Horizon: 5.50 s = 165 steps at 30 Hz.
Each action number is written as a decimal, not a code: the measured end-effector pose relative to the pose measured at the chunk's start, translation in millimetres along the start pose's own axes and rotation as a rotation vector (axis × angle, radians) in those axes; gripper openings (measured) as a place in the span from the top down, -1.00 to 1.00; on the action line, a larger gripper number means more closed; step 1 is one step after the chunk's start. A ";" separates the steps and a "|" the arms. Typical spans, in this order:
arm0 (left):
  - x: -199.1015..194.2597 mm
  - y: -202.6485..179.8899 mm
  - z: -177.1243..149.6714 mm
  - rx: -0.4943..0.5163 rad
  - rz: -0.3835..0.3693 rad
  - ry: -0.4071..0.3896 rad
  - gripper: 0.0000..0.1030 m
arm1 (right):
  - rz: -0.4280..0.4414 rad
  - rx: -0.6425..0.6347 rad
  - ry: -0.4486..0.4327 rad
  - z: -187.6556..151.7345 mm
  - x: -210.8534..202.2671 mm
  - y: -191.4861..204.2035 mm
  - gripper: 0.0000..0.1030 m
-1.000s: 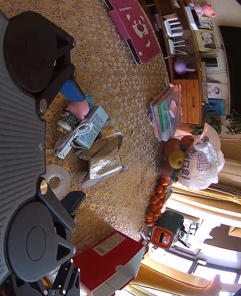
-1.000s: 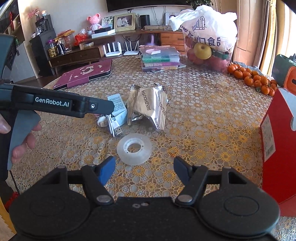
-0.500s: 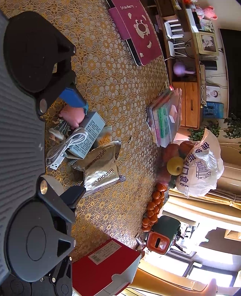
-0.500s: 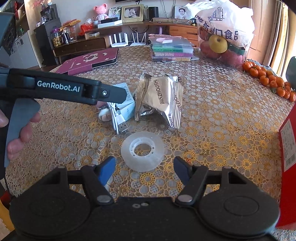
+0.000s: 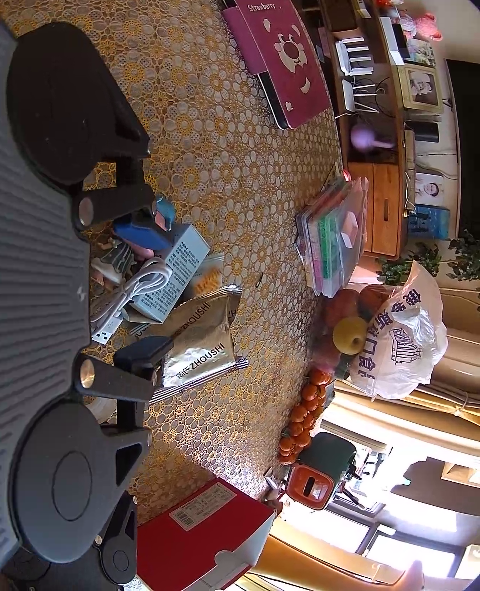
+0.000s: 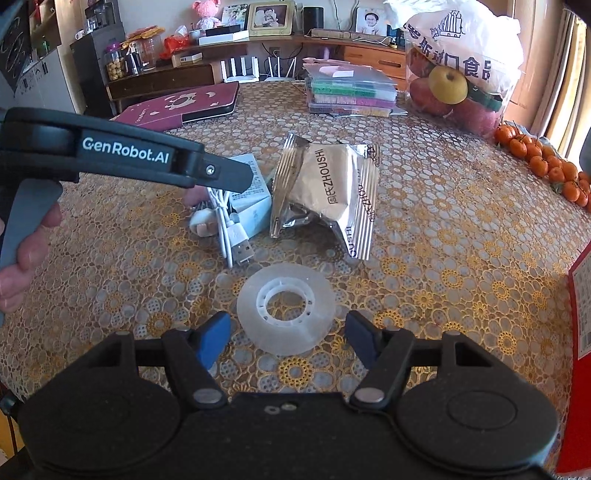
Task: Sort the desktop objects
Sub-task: 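Grasp the white USB cable with the left tool while the right tool approaches the tape roll, then close the right tool on the clear tape roll and lift it, then carry the white cable and clear tape roll over the red shoebox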
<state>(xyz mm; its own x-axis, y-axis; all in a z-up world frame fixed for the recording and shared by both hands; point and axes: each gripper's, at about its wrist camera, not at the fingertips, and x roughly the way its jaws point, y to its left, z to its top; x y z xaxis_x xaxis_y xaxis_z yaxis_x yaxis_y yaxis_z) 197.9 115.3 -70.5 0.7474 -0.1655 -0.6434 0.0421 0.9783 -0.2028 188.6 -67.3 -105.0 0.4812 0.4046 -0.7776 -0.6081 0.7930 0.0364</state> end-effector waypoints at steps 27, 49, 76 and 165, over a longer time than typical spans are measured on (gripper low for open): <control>10.3 6.8 -2.8 -0.055 -0.006 0.025 0.67 | -0.016 0.007 -0.006 -1.1 -3.9 0.3 -0.08; -32.4 -21.3 -5.9 -0.044 -0.047 -0.004 0.69 | -0.064 0.035 -0.073 -13.3 -52.9 -16.2 -0.06; -35.5 -35.9 -8.0 -0.020 -0.060 0.016 0.69 | -0.017 0.019 -0.033 -29.8 -33.8 -18.7 -0.23; -45.5 -286.4 51.3 0.226 -0.406 -0.007 0.69 | -0.321 0.158 -0.253 -78.9 -240.0 -181.0 -0.13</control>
<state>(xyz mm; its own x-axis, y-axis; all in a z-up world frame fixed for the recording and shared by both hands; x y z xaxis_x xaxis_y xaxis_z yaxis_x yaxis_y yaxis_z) 185.8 -151.0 54.8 0.6451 -0.5408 -0.5397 0.4752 0.8372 -0.2709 133.3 -343.8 25.5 0.7812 0.2096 -0.5880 -0.3079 0.9488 -0.0709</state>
